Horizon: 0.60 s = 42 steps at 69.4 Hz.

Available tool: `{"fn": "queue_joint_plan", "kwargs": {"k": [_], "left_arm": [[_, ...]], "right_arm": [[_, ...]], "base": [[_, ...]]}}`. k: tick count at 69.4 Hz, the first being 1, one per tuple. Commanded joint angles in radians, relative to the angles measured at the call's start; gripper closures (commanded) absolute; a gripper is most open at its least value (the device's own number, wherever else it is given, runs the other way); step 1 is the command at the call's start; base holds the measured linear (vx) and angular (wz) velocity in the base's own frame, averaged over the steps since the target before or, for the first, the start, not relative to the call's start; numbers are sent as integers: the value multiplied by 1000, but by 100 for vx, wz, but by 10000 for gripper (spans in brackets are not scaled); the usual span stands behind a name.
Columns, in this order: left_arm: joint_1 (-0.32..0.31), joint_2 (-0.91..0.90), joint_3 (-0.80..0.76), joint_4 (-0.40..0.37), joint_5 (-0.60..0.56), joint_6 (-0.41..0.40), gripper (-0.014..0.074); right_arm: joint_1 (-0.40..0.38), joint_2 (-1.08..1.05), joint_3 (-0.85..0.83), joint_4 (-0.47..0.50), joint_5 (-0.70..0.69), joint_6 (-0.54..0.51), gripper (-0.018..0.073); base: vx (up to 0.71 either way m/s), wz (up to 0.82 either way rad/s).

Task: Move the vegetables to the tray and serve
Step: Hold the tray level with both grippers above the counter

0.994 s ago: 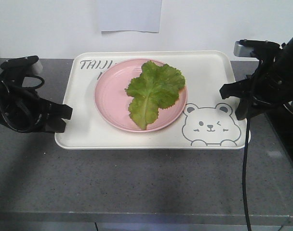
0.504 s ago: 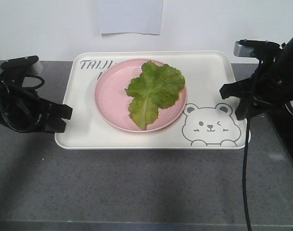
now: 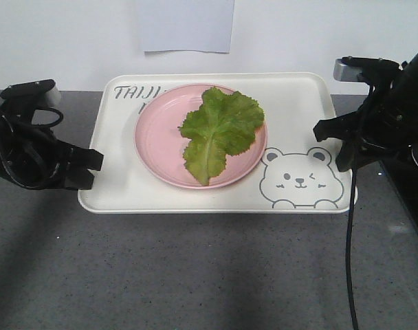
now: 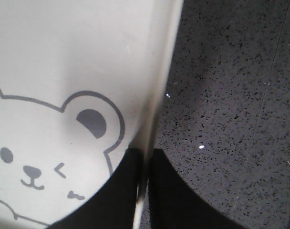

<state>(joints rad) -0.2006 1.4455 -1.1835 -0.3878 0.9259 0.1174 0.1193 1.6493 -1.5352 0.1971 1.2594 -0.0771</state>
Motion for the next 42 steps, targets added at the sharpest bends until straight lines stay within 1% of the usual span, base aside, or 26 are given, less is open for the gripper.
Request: {"fn": "queue_joint_plan", "kwargs": {"k": [1, 42], "left_arm": [[-14, -42, -30, -107, -40, 28, 602], [-14, -42, -30, -107, -40, 28, 602]], "right_arm": [[8, -50, -25, 78, -36, -28, 565], [8, -50, -25, 78, -36, -28, 565]], "base": [[4, 1], [3, 0]]}}
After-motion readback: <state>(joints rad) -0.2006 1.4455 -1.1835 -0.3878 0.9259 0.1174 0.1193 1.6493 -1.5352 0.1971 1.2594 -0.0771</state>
